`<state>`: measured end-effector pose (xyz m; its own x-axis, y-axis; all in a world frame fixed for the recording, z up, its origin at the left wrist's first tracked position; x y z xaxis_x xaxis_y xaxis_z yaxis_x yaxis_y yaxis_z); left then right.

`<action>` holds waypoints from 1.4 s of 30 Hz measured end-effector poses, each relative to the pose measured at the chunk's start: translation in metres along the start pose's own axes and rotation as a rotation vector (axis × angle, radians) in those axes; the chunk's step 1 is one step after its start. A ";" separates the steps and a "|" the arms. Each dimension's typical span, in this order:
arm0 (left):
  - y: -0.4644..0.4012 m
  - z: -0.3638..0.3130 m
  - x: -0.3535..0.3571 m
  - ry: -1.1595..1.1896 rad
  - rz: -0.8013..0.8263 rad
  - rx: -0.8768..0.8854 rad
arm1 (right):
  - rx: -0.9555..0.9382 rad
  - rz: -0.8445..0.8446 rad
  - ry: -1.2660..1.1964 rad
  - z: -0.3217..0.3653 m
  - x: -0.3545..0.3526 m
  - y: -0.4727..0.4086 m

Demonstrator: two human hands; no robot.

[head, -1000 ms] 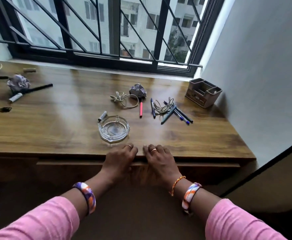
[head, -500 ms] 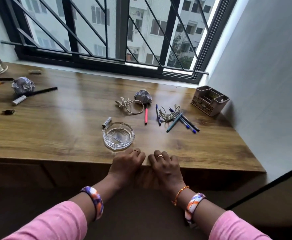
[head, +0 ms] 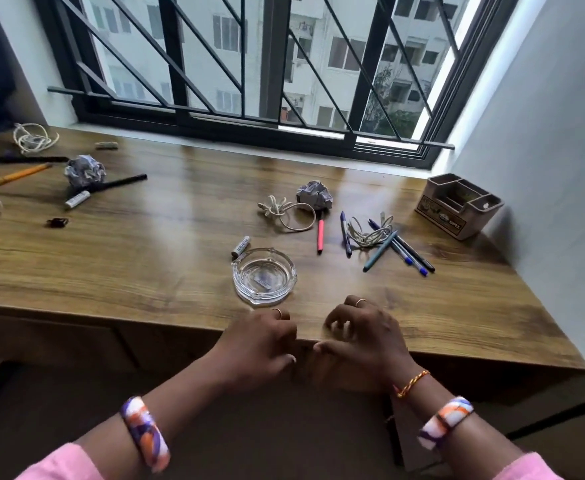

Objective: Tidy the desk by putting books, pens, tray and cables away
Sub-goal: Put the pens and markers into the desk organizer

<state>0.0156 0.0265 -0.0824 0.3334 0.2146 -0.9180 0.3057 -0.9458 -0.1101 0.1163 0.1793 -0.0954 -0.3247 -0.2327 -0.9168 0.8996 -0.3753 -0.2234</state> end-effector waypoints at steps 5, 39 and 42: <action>-0.025 0.037 -0.034 0.489 0.076 -0.165 | -0.093 0.262 -0.283 0.003 0.003 -0.040; -0.067 0.283 -0.171 0.017 0.041 -0.524 | 0.183 0.442 -0.288 0.138 0.024 -0.215; -0.037 0.343 -0.197 -0.378 -0.074 -0.841 | 0.266 0.557 -0.137 0.140 0.035 -0.201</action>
<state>-0.3676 -0.0641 -0.0283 0.0191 0.0339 -0.9992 0.9107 -0.4131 0.0034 -0.1168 0.1213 -0.0359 0.1212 -0.5640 -0.8169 0.8467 -0.3708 0.3816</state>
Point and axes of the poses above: each hand's wrist, its own y-axis away from the middle knuckle, its own x-axis out of the palm, z = x × y, the point moved 4 cm from there along -y, towards the middle knuckle
